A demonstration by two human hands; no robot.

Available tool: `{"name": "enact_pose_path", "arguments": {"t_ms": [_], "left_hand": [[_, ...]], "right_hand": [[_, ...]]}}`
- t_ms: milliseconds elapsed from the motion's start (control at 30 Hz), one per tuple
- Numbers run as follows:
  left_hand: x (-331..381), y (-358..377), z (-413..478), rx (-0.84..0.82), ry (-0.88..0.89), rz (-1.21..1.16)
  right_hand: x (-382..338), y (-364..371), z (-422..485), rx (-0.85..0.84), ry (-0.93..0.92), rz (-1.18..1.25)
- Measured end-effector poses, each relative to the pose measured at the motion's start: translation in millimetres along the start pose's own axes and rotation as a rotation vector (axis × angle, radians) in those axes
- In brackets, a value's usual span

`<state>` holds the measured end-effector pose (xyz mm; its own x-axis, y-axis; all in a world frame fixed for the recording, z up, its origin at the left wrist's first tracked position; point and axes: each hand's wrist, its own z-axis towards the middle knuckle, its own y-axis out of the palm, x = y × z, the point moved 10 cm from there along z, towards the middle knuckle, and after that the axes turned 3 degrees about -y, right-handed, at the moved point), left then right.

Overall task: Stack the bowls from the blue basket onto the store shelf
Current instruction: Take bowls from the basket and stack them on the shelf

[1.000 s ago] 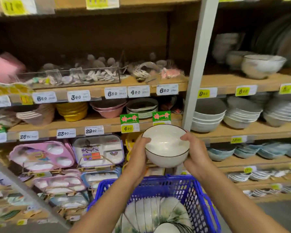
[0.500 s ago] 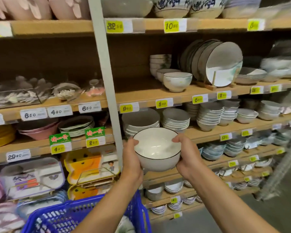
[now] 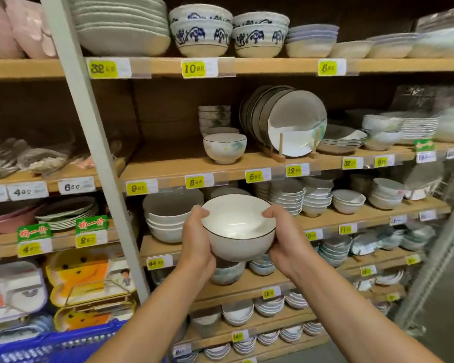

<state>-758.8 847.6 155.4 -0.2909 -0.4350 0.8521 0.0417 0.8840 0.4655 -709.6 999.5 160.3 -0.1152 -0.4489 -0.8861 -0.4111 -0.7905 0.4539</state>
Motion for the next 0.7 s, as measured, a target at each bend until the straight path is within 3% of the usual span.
{"name": "enact_pose_path", "arguments": {"t_ms": [400, 700], "left_hand": [[37.4, 65.9, 63.9, -0.082, 0.02, -0.033], [71.3, 105.3, 130.5, -0.21, 0.046, -0.039]], "right_hand": [[-53.9, 5.0, 81.6, -0.053, -0.03, -0.07], [-82.0, 36.6, 154.8, -0.222, 0.031, 0.009]]}}
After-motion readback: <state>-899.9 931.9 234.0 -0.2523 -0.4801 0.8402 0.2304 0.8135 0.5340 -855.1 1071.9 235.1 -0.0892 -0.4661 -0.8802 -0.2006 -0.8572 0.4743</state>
